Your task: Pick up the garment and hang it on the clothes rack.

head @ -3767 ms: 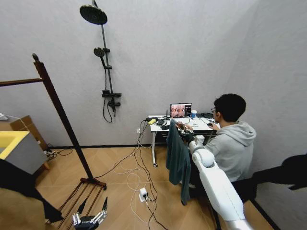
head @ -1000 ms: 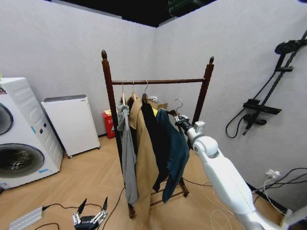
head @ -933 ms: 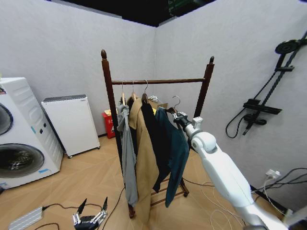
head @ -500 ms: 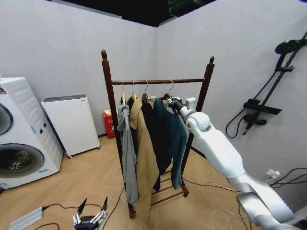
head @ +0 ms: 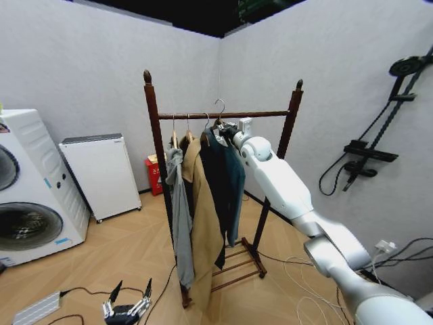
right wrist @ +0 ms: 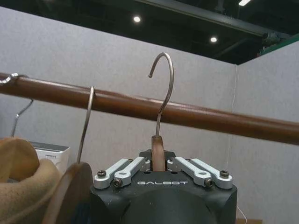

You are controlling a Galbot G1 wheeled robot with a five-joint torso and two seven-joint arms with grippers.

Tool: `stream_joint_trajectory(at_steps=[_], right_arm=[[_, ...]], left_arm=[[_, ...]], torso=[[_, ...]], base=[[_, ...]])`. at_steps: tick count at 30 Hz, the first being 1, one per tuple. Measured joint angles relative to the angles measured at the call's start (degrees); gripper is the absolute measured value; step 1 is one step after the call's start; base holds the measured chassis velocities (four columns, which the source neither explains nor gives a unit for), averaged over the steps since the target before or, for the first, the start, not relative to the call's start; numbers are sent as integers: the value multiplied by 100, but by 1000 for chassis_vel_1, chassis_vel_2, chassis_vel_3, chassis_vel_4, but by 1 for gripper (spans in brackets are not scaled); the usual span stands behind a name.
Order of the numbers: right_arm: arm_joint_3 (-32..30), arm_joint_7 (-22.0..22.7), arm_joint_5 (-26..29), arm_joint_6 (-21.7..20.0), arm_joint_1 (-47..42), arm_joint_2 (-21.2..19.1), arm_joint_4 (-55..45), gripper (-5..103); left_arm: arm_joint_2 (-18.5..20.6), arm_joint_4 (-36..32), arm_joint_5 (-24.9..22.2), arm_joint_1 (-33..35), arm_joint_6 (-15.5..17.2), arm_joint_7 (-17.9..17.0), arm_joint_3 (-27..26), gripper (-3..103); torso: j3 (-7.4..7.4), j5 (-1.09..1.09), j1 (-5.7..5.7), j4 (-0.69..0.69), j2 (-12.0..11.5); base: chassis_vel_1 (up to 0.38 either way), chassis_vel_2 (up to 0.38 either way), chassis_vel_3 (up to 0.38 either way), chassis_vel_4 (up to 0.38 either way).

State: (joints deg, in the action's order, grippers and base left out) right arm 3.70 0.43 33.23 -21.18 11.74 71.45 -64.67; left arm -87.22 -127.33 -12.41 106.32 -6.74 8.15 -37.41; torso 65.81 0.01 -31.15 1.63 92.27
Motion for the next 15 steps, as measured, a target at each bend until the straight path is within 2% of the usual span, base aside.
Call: stream_joint_trajectory(at_steps=[7,9,11,13,14,15], right_arm=[[0,62,9,-102,-91,29,87,10],[-8,62,8,-137,-126,34,86,7],[-23,59,2,-150,-182,33,72,10],[-32,85,5,-148,-247,26,33,21],[-32,85,5,-148,-247,26,33,21],[-38,115,37,-147,-273,23,7,27]], left_arm=[[0,0,0,0,0,0,0,100],[0,0,0,0,0,0,0,100],[0,1,0,0,0,1,0,100],[0,0,0,0,0,0,0,100],[0,0,0,0,0,0,0,100],[0,0,0,0,0,0,0,100]], torso=[[0,0,0,-1,0],[0,-1,0,-1,0],[0,-1,0,-1,0],[-1,-1,0,-1,0],[-1,-1,0,-1,0],[-1,-1,1,-1,0]], base=[[0,0,0,0],[0,0,0,0],[0,0,0,0],[0,0,0,0],[0,0,0,0],[0,0,0,0]])
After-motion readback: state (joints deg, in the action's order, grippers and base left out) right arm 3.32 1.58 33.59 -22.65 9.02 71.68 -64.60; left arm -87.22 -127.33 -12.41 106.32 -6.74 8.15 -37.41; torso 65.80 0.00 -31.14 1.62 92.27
